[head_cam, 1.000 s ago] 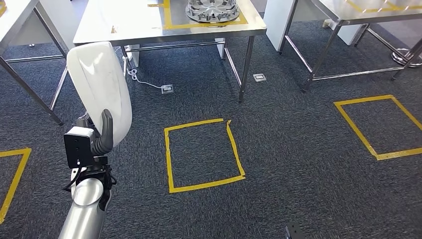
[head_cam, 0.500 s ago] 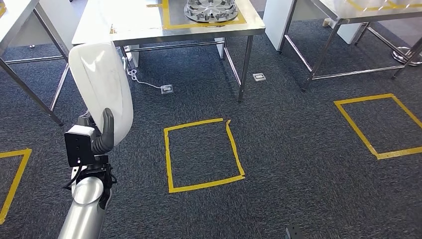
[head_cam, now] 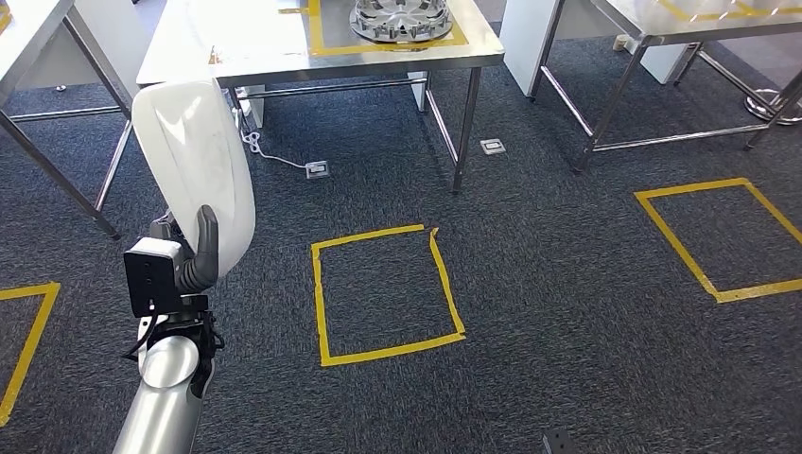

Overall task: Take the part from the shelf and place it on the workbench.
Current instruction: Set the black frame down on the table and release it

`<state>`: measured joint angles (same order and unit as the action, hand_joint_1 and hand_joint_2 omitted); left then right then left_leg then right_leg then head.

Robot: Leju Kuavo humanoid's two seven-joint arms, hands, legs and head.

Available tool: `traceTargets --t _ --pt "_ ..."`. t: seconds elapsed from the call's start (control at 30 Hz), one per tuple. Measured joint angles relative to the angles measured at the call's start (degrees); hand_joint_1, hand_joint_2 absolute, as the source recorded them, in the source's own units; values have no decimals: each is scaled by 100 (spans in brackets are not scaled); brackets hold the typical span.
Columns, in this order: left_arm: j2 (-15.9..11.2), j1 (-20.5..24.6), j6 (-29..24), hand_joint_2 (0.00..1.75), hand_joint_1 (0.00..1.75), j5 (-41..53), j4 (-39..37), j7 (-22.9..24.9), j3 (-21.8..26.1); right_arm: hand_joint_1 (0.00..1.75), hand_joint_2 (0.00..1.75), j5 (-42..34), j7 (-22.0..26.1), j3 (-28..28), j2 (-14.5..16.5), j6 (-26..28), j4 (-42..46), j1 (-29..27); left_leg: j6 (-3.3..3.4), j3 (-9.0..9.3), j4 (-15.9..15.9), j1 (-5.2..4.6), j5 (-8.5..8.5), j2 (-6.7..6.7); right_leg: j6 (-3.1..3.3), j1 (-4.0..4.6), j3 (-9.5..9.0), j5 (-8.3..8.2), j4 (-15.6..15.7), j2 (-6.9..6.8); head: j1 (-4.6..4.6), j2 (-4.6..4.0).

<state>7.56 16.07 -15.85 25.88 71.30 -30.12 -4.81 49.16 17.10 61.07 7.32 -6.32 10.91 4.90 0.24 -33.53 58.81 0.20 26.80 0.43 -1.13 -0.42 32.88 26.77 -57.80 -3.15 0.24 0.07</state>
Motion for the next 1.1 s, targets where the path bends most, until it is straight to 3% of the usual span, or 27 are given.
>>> traceTargets --t 0.13,0.2,0.23,0.3,0.33,0.37,0.4,0.43,0.5,0.57,0.67,0.73,0.83,0.87,0.9,0.93,1.0,1.03,1.1 --pt "-3 -1 -5 175 175 1 29 13 0 0 0 2 -13 27 5 -1 0 4 55 -13 4 -34 12 -13 -51 -27 -19 -21 36 -27 -2 0" --pt "-2 9 -8 175 175 2 60 13 1 0 0 2 -3 35 4 -2 0 8 94 30 -80 5 -30 -29 -79 -39 -6 38 -39 38 0 -1" --pt "0 25 -8 175 175 2 70 13 3 0 0 2 2 39 3 -2 0 7 113 55 -121 28 -53 -38 -92 -43 68 150 -212 113 9 -1" --pt "8 55 -3 175 175 9 74 12 6 0 0 -1 8 46 1 -5 0 -5 133 66 -149 50 -73 -58 -119 -61 405 514 -902 257 30 -1" --pt "12 62 1 175 175 16 69 11 7 0 0 -3 10 52 2 -8 0 -13 133 62 -145 52 -71 -72 -133 -69 610 677 -1303 281 38 0" --pt "16 62 4 175 175 26 60 11 7 0 0 -5 15 60 2 -10 0 -21 125 60 -139 56 -67 -90 -150 -83 755 741 -1569 287 41 0" --pt "18 64 6 175 175 35 50 10 7 0 0 -8 26 67 0 -13 0 -26 108 58 -126 67 -58 -111 -165 -99 797 685 -1618 287 41 0" --pt "20 67 6 175 175 42 41 9 7 0 0 -9 40 73 -2 -15 0 -28 78 57 -104 86 -44 -133 -181 -120 720 525 -1431 288 42 0" --pt "27 83 6 175 175 47 35 5 7 0 0 -9 61 79 -5 -19 -1 -24 -17 47 -27 131 10 -172 -222 -162 352 158 -670 308 50 0" --pt "36 103 6 175 175 49 36 1 7 0 0 -8 56 81 -1 -19 -3 -22 -127 23 47 133 62 -204 -174 -165 135 37 -213 354 66 0" --pt "43 115 5 175 175 51 38 -5 5 0 0 -6 30 85 2 -20 -4 -23 -254 27 13 133 64 -227 4 -139 141 63 -188 357 72 0" --pt "42 125 -1 175 175 50 42 -6 7 0 0 -4 18 88 0 -20 -4 -20 -303 -56 194 140 182 -166 100 -144 130 60 -174 341 51 0" --pt "45 131 -7 175 175 50 46 -7 7 0 0 -3 10 90 -2 -20 -4 -23 -311 -581 1248 128 665 -87 181 -113 117 81 -169 314 19 0" --pt "46 124 -7 175 175 50 46 -6 7 0 0 -5 10 91 -2 -20 -4 -24 -303 -751 1563 124 753 -84 194 -97 112 90 -170 309 17 0" --pt "45 116 -7 175 175 50 46 -5 8 0 0 -8 10 93 -3 -20 -4 -26 -284 -830 1686 119 729 -82 204 -81 100 99 -171 307 17 0" --pt "45 112 -7 175 175 50 46 -5 9 0 0 -9 10 96 -3 -20 -4 -27 -255 -793 1575 109 590 -82 209 -67 78 112 -172 307 17 0" --pt "44 120 -7 175 175 50 50 -5 10 0 0 -9 11 102 -4 -20 -4 -26 -165 -469 848 70 162 -65 198 -48 21 146 -172 307 17 0" --pt "45 128 -7 175 175 50 53 -5 11 0 0 -9 13 106 -4 -20 -4 -22 -123 -298 480 42 24 -48 178 -35 3 166 -176 306 17 0" --pt "57 142 -7 175 175 50 60 -5 10 0 0 -9 12 117 -4 -20 -4 -14 -77 -134 119 0 -31 -32 119 -24 2 182 -173 300 22 0"
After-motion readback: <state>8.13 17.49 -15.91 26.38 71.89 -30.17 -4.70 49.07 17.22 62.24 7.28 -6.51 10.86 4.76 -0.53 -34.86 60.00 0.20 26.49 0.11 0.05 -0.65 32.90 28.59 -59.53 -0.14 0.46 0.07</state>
